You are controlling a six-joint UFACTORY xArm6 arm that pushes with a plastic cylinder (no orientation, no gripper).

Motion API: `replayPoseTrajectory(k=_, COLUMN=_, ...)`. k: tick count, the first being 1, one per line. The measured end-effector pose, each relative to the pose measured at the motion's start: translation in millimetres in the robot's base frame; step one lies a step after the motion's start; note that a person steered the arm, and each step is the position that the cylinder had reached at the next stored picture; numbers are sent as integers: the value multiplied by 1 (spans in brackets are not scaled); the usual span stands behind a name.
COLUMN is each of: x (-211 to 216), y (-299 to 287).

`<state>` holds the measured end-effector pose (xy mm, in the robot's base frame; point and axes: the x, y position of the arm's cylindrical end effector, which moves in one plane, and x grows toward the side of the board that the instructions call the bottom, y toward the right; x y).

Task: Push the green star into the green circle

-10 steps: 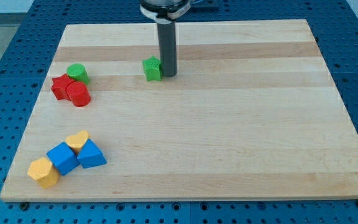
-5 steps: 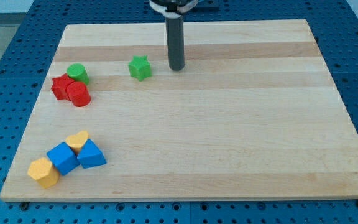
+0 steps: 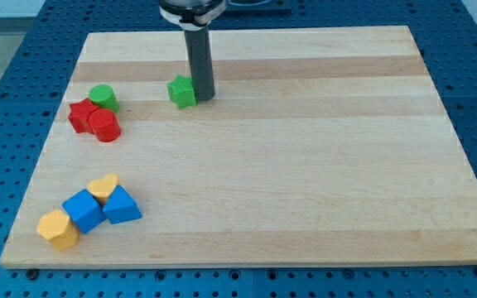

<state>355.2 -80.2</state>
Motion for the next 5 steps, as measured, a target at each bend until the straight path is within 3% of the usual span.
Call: replayPoseTrajectory(k=5, x=27, y=-89)
